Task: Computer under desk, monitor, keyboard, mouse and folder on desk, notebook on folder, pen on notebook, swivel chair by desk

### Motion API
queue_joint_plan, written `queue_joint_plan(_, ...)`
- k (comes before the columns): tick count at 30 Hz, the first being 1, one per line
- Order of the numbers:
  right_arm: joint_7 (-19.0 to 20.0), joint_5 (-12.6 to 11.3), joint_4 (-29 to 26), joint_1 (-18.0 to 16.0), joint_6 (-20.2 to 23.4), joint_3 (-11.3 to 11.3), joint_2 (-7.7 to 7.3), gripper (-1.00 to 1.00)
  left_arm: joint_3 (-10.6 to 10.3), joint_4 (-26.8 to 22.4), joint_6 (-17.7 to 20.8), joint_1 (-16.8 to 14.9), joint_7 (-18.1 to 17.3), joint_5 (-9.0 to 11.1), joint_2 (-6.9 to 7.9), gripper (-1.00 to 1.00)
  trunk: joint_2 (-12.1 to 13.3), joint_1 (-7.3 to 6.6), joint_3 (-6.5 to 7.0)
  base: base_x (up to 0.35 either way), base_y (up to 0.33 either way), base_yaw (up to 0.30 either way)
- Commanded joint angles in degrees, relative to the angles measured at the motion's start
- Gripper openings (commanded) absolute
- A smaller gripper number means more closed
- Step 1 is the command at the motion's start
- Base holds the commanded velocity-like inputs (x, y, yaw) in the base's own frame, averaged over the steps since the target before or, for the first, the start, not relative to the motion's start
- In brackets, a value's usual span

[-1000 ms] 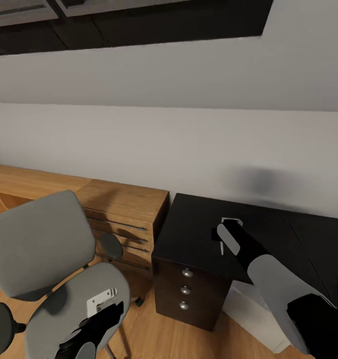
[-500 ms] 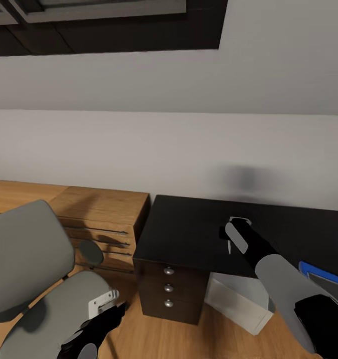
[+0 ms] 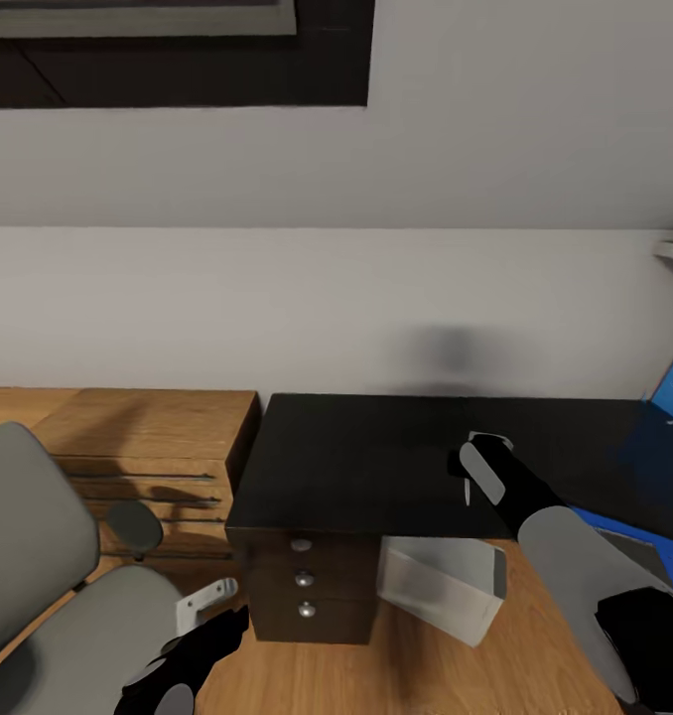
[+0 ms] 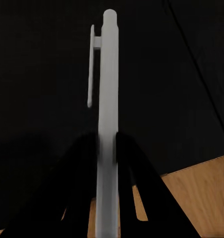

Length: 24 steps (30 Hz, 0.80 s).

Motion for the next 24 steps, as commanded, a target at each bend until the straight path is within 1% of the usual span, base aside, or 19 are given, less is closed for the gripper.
queue_joint_plan(1, -0.40, -0.70, 0.00, -0.06, 0.05, 0.43, -0.08, -1.00, -0.07, -0.10, 0.03, -0.03, 0.52, 0.57, 0.07, 1.00, -0.05, 0.01, -0.03, 0.000, 0.000, -0.273)
queue_joint_plan(8, -0.37, -0.70, 0.03, 0.00, 0.04, 0.36, -0.21, -1.00, -0.11, 1.58, -0.01, -0.03, 0.35, 0.75, 0.05, 1.00, -0.05, 0.01, 0.24, 0.000, 0.000, -0.273)
queue_joint_plan(11, -0.33, -0.70, 0.02, 0.02, 0.03, 0.34, -0.73, -1.00, -0.82, 2.84, -0.04, -0.05, 0.27, 0.75, 0.03, 1.00, -0.05, 0.01, 0.36, 0.000, 0.000, -0.273)
queue_joint_plan(13, -0.23, -0.70, 0.01, 0.02, 0.03, 0.33, -1.06, -1.00, -1.80, 3.89, -0.05, -0.05, 0.31, 0.79, 0.02, 1.00, -0.05, 0.01, 0.44, 0.000, 0.000, -0.273)
queue_joint_plan(16, -0.15, -0.70, -0.02, 0.02, 0.03, 0.08, -1.56, -1.00, -2.87, 7.23, -0.14, -0.06, 0.38, 0.74, 0.02, 1.00, -0.05, 0.01, 0.55, 0.000, 0.000, -0.274)
queue_joint_plan(18, -0.13, -0.70, -0.01, 0.02, 0.03, -0.18, -1.91, -1.00, -3.01, 8.88, -0.21, -0.06, 0.38, 0.69, 0.02, 1.00, -0.05, 0.01, 0.63, 0.000, 0.000, -0.274)
queue_joint_plan(19, -0.12, -0.70, -0.02, 0.02, 0.03, -0.41, -2.29, -1.00, -3.09, 10.69, -0.51, -0.06, 0.37, 0.64, 0.02, 1.00, -0.05, 0.01, 0.67, 0.000, 0.000, -0.274)
queue_joint_plan(20, -0.11, -0.70, -0.04, 0.02, 0.03, -0.56, -2.60, -1.00, -3.15, 12.54, -1.33, -0.06, 0.34, 0.58, 0.05, 1.00, -0.05, 0.01, 0.71, 0.000, 0.000, -0.274)
queue_joint_plan(21, 0.00, -0.70, -0.01, 0.02, 0.03, -0.73, -3.02, -1.00, -3.24, 16.70, -6.12, -0.06, 0.24, 0.50, 0.13, 1.00, -0.05, 0.01, 0.74, 0.000, 0.000, -0.274)
queue_joint_plan(22, 0.03, -0.70, 0.00, 0.02, 0.03, -0.76, -3.08, -1.00, -3.27, 18.14, -8.51, -0.06, 0.18, 0.47, 0.15, 1.00, -0.05, 0.01, 0.78, 0.000, 0.000, -0.273)
queue_joint_plan(24, 0.06, -0.70, 0.03, 0.02, 0.03, -0.78, -3.11, -1.00, -3.30, 19.36, -10.57, -0.06, 0.15, 0.44, 0.17, 1.00, -0.05, 0.01, 0.86, 0.000, 0.000, -0.273)
